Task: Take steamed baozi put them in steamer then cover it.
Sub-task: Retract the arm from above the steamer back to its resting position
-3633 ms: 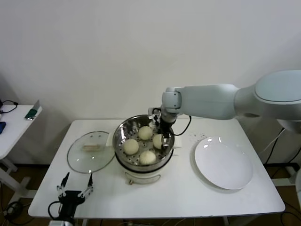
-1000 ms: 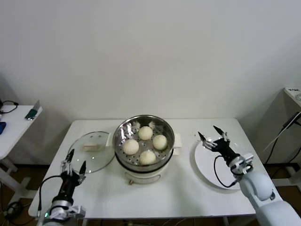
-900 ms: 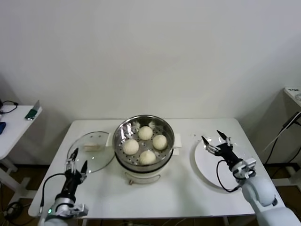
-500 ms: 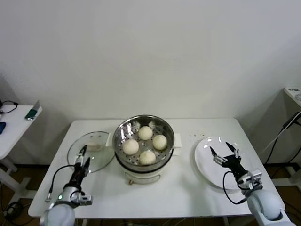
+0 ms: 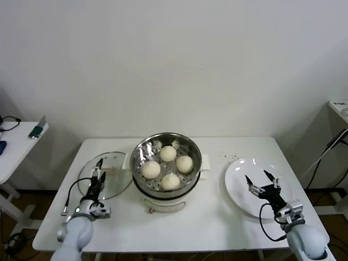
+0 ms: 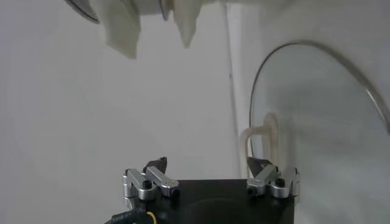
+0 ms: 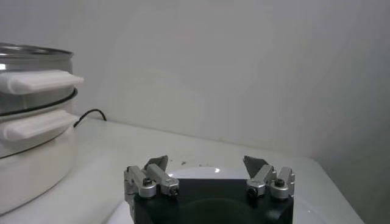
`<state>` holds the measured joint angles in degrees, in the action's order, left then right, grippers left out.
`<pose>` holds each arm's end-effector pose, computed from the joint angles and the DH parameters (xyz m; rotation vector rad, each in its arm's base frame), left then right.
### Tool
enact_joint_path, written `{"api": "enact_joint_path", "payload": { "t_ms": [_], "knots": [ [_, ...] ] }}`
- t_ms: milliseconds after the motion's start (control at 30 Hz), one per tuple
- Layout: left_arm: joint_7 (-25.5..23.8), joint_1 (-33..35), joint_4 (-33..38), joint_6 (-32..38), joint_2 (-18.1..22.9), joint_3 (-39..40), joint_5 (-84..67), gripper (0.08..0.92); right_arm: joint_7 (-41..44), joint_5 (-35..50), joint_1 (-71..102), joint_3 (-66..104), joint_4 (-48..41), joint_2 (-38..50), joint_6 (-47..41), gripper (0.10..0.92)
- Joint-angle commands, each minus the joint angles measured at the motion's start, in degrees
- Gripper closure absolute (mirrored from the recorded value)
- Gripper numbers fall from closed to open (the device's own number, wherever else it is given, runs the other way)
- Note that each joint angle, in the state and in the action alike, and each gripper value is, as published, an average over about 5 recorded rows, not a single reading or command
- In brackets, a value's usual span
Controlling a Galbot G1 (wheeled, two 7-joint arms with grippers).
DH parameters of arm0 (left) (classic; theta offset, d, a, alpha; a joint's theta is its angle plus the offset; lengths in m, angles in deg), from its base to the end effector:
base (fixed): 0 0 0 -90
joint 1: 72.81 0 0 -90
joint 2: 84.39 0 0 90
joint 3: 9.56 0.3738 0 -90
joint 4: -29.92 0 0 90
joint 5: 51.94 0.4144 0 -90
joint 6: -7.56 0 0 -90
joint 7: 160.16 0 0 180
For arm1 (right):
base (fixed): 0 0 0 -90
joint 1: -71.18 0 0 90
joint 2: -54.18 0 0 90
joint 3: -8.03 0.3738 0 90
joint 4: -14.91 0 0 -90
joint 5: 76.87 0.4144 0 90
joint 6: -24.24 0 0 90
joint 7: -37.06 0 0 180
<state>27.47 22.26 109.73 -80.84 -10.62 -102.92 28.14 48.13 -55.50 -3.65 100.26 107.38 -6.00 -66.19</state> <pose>0.3682 0.1479 -0.4569 -0.0632 -2.0139 -2.2473 0.3206 -0.1910 -0.3986 0.2842 -2.8924 0.1869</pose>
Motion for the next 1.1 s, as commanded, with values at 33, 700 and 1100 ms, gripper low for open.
{"api": "enact_joint_path", "payload": {
  "t_ms": [33, 700, 1100],
  "knots": [
    [1.07, -5.89, -8.14, -0.01, -0.04, 0.44, 0.85, 0.177, -0.39, -0.85, -1.53, -0.86, -0.61, -0.31, -0.14, 0.203],
    [4.10, -10.65, -14.70, -0.05, 0.86, 0.30, 1.55, 0.177, -0.72, -1.36, -5.25, -4.47, -2.50, -0.56, 0.30, 0.203],
    [4.20, -12.18, -16.43, -0.12, 1.12, 0.87, 0.53, 0.177, -0.36, -3.04, -5.31, -4.49, -3.18, -1.64, 0.93, 0.203]
  ]
}}
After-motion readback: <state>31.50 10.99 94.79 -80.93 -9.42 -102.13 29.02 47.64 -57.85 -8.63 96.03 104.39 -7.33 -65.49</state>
